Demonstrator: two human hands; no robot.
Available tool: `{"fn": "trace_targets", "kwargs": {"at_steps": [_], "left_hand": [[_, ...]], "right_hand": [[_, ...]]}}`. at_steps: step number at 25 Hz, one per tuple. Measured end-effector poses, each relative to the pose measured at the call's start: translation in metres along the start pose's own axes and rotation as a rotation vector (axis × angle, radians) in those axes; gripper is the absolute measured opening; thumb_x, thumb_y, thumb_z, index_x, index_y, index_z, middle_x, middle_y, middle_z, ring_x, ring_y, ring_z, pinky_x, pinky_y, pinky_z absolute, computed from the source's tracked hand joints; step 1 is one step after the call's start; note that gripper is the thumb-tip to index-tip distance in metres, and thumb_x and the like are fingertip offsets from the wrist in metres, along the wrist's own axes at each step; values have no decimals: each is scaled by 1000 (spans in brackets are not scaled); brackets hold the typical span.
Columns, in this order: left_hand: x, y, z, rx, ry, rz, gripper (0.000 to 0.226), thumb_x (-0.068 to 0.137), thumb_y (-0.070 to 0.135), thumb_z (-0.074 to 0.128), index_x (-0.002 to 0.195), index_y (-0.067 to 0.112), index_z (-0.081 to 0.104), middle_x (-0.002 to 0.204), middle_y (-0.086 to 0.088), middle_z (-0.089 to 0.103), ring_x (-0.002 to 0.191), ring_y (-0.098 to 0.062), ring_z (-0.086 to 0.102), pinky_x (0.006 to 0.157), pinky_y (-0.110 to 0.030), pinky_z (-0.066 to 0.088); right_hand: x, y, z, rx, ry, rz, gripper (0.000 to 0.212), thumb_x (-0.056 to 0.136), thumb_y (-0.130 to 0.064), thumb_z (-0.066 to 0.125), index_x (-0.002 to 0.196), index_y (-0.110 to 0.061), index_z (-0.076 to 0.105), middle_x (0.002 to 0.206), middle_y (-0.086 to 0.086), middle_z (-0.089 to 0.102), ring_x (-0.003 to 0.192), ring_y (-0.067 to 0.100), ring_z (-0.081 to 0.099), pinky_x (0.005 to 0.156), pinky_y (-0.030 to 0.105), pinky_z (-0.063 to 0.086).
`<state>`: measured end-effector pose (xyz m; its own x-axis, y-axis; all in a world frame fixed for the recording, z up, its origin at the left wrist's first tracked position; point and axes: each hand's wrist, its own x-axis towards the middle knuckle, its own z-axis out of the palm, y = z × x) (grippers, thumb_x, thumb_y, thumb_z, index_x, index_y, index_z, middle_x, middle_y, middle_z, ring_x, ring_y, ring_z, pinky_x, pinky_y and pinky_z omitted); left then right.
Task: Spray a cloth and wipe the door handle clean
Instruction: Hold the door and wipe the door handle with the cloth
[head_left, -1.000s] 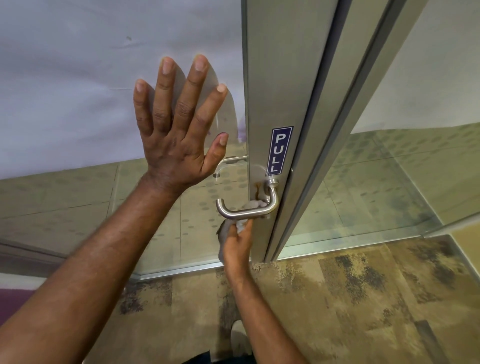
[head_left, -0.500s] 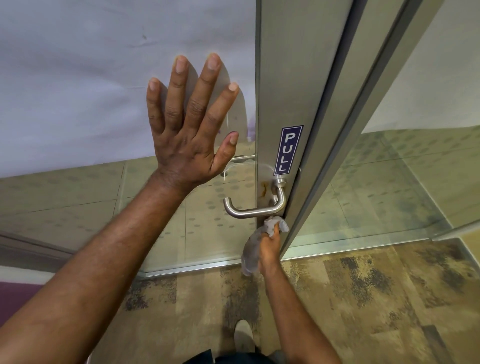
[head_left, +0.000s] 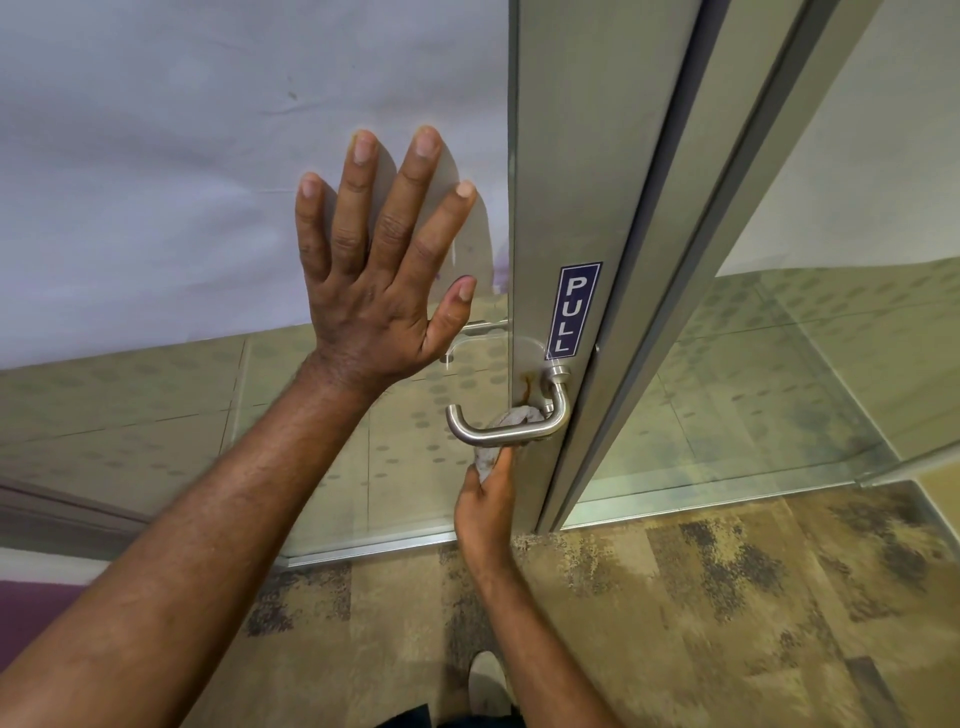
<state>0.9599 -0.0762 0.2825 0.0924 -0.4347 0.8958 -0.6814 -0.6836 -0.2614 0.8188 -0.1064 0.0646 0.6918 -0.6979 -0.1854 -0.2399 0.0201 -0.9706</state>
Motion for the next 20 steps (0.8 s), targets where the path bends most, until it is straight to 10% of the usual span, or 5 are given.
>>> {"fn": "trace_targets", "kwargs": {"at_steps": [5,11,16,20], "left_hand": [[-1,0,-1,-7,-14,13,61,98,46,42,152,18,45,159,-12,37,159,-22,-2,127,-48,-1],[-5,-1,0,10,-27,50,64,97,48,42,155,21,39,163,-7,31,159,-23,-4,127,-48,-2],[-5,-2,0,1,-33,41,63,97,49,40,153,21,41,160,-10,32,159,-22,-4,127,-48,-2],[-5,0,0,8,-22,53,60,100,50,33,152,21,44,159,-10,34,159,-22,-2,127,-48,0]], "right_hand": [[1,-8,5,-218,136,-264,93,89,6,70,161,-9,12,162,26,35,146,37,44,119,37,38],[23,6,7,-375,197,-553,88,99,-20,52,165,-12,-5,162,31,26,159,31,8,130,37,12],[59,18,-12,-630,255,-855,66,87,-5,75,148,0,51,157,20,32,153,37,18,131,39,2],[60,10,-17,-665,289,-979,92,91,-16,63,166,-13,8,175,8,-3,162,27,-5,131,42,-2]]}}
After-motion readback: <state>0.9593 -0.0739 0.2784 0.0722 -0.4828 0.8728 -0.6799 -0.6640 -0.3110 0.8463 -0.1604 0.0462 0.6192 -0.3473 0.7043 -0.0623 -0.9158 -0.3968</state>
